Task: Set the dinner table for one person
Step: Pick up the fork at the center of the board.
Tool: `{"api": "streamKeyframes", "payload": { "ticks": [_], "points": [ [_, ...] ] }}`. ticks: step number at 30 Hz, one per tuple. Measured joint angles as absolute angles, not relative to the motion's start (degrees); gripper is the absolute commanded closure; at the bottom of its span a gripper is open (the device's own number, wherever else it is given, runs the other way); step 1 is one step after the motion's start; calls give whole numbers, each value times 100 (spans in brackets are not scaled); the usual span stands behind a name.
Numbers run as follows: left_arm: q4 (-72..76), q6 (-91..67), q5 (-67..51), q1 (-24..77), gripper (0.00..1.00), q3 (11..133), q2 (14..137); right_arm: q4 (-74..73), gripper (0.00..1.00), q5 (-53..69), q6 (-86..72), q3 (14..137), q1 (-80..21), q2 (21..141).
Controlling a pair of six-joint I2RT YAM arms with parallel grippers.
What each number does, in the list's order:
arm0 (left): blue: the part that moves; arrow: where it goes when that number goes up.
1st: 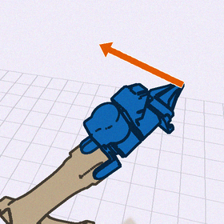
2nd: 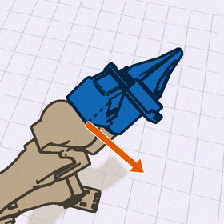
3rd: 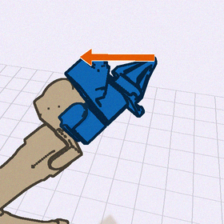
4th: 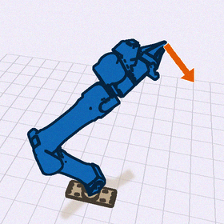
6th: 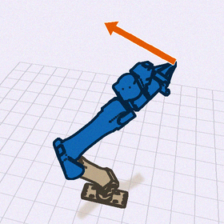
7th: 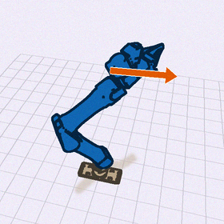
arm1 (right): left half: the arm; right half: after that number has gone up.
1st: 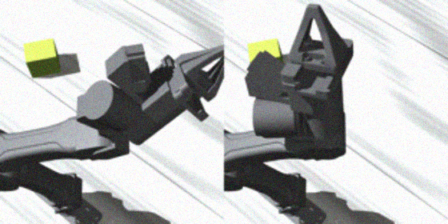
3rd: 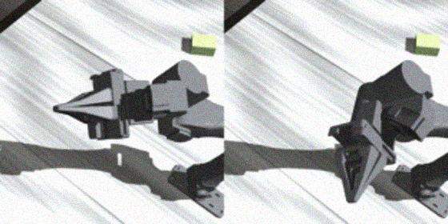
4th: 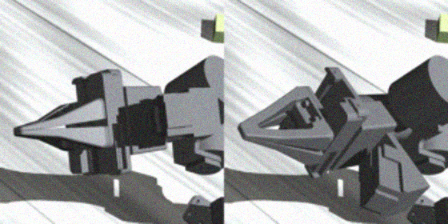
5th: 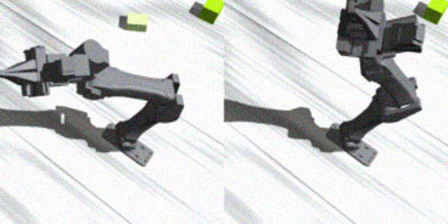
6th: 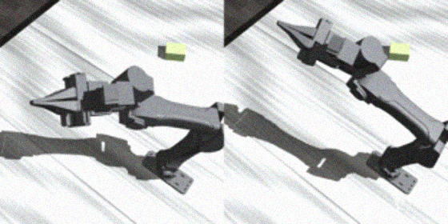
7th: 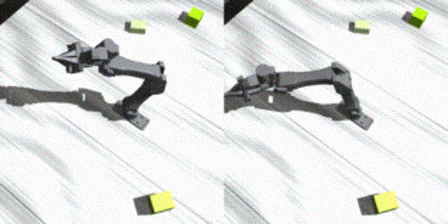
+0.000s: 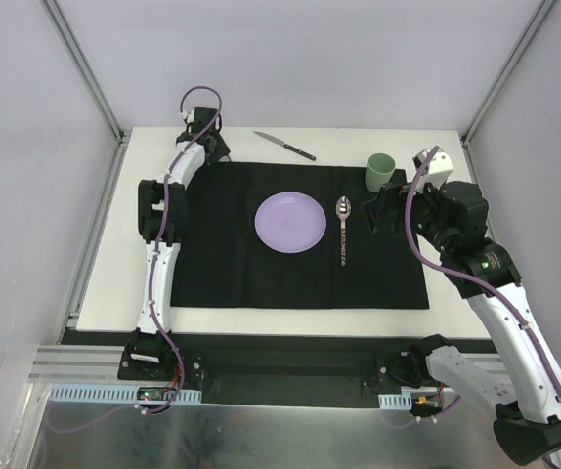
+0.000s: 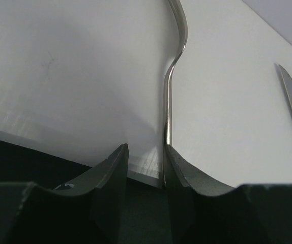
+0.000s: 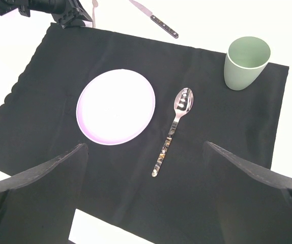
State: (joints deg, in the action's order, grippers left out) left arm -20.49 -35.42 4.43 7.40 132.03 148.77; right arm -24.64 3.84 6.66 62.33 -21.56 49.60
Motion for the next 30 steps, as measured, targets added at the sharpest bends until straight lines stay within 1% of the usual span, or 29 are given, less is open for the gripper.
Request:
{"api": "streamKeyframes", "payload": {
  "ticks": [15,18,19,22,30],
  "points": [
    [-2032,-3909,-12,707,68,13640,15172,-2561,1,368,670,6233,-2156,4941],
    [-2032,-3962,-12,707,75,13644,15174,-2563,1,366,670,6233,-2156,4941],
    [-2036,-3970,-12,707,80,13644,15176,-2563,1,364,670,6233,-2156,4941],
    [-2040,-3992,-12,707,84,13644,15192,-2565,0,346,670,6233,-2156,4939],
    [-2038,-3994,-12,707,91,13646,15211,-2589,0,325,685,6233,-2156,4912]
  ]
}}
